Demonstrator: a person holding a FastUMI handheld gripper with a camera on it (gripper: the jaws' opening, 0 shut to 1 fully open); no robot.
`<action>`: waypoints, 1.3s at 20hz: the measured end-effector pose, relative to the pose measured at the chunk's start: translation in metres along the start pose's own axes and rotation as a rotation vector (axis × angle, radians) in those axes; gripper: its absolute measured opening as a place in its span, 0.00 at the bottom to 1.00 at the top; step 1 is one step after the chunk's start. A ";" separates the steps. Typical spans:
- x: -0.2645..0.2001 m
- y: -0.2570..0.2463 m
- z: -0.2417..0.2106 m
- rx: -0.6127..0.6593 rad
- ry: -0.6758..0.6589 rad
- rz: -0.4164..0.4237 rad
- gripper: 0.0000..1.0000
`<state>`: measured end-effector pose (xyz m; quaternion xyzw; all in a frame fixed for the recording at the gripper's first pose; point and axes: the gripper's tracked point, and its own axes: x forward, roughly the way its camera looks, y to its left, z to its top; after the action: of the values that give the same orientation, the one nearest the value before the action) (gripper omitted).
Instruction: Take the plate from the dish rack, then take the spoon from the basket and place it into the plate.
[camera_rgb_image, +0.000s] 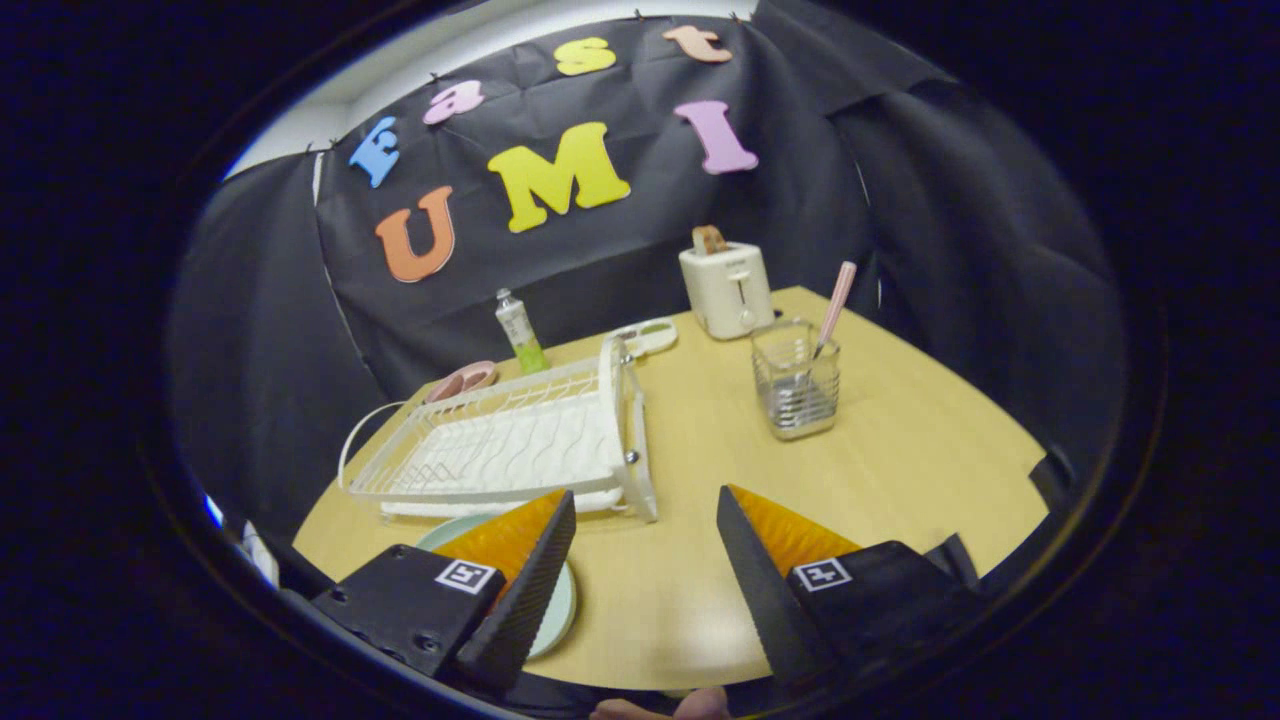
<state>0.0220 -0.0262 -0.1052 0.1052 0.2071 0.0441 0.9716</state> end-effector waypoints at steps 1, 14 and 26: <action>-0.008 -0.011 0.009 -0.023 -0.051 -0.019 0.94; 0.035 -0.120 0.083 -0.048 -0.232 -0.072 0.99; 0.140 -0.155 0.138 0.040 -0.169 -0.047 0.82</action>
<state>0.2127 -0.1844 -0.0715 0.1232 0.1275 0.0080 0.9841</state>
